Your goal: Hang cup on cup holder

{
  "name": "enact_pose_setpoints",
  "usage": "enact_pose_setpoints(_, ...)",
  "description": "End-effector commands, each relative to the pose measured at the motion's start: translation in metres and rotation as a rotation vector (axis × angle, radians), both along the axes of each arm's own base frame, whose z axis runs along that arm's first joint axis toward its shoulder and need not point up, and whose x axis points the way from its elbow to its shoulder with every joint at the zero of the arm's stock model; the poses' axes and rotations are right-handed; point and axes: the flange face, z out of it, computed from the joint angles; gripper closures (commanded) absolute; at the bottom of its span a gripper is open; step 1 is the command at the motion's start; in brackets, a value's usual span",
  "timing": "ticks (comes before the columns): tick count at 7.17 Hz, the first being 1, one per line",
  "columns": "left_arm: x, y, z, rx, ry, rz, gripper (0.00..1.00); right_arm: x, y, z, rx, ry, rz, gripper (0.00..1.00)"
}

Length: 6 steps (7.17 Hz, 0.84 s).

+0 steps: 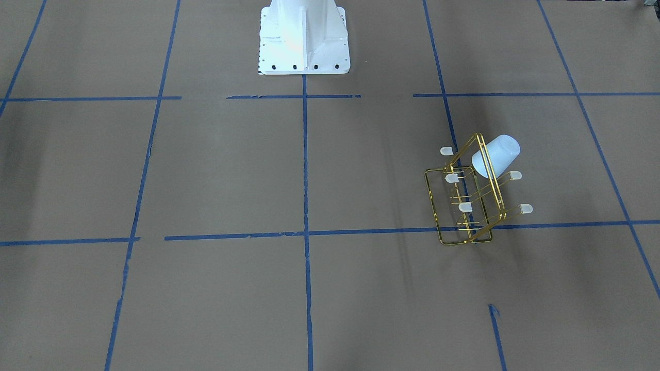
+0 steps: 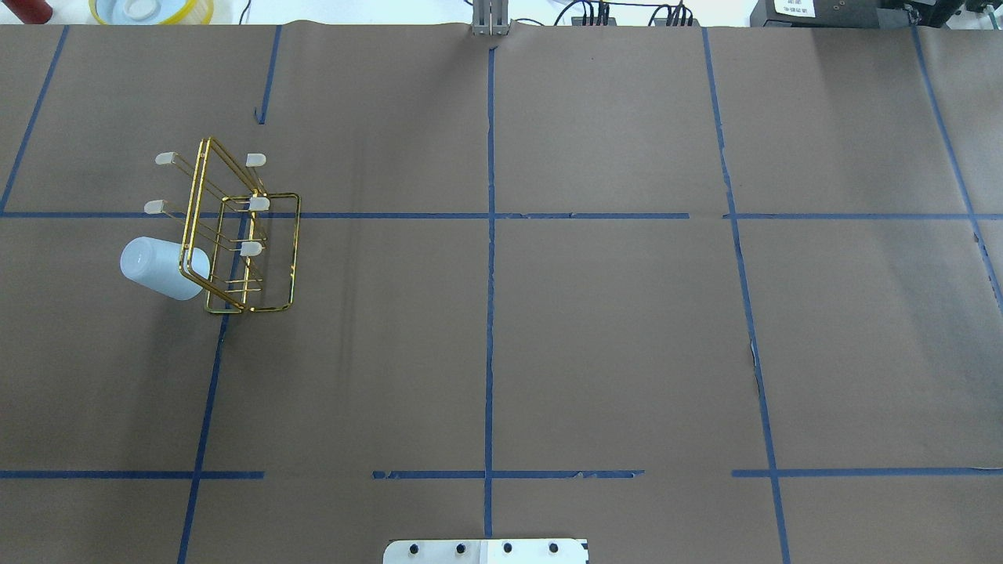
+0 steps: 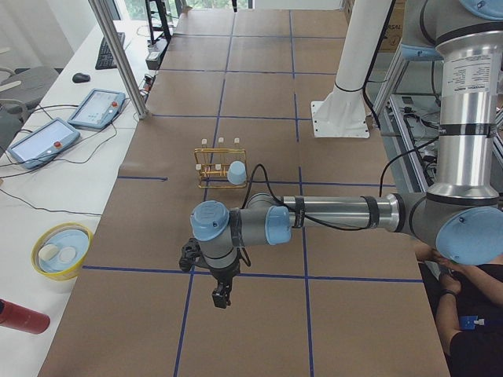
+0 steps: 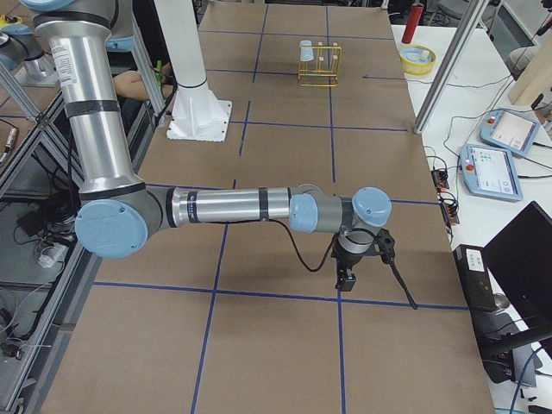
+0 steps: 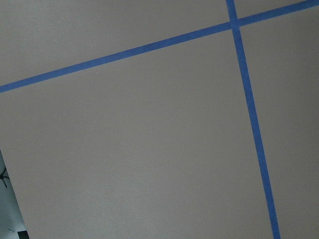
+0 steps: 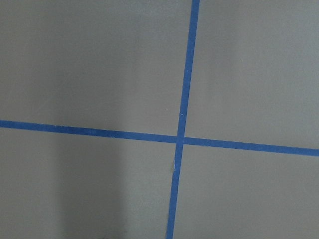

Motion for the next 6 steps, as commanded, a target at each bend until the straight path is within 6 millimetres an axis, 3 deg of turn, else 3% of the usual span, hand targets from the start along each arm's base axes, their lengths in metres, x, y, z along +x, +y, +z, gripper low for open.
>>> enact_pose_setpoints(1, 0.008, -0.002, -0.008, -0.050, 0.096, -0.076, 0.00, 0.000, 0.000, 0.000, -0.001, 0.000, 0.000, 0.00)
enact_pose_setpoints(6, 0.010, -0.011, -0.020, -0.020, 0.114, -0.144, 0.00, 0.000, 0.000, 0.000, 0.000, 0.000, 0.000, 0.00)
